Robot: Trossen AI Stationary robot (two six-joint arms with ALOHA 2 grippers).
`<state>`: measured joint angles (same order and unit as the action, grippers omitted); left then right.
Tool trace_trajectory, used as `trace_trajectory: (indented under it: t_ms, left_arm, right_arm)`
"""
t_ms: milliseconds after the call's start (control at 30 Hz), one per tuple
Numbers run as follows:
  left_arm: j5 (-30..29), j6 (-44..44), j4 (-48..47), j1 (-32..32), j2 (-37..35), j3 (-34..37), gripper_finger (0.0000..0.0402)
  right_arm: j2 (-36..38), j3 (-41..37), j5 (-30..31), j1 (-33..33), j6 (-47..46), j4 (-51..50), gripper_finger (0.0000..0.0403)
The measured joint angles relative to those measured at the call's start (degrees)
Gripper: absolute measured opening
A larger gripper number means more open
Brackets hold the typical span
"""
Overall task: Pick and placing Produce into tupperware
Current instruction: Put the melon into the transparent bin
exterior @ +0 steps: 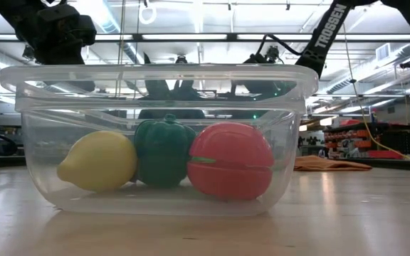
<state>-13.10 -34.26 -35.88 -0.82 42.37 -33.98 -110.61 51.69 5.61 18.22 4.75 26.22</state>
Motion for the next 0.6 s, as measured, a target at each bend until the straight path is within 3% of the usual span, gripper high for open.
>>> trace_trajectory:
  t_ms: [600]
  left_arm:
    - [0.00, 0.35, 0.00, 0.00, 0.00, 0.00, 0.0061]
  right_arm:
    - [-0.26, -0.03, -0.11, 0.97, -0.68, 1.18, 0.0150]
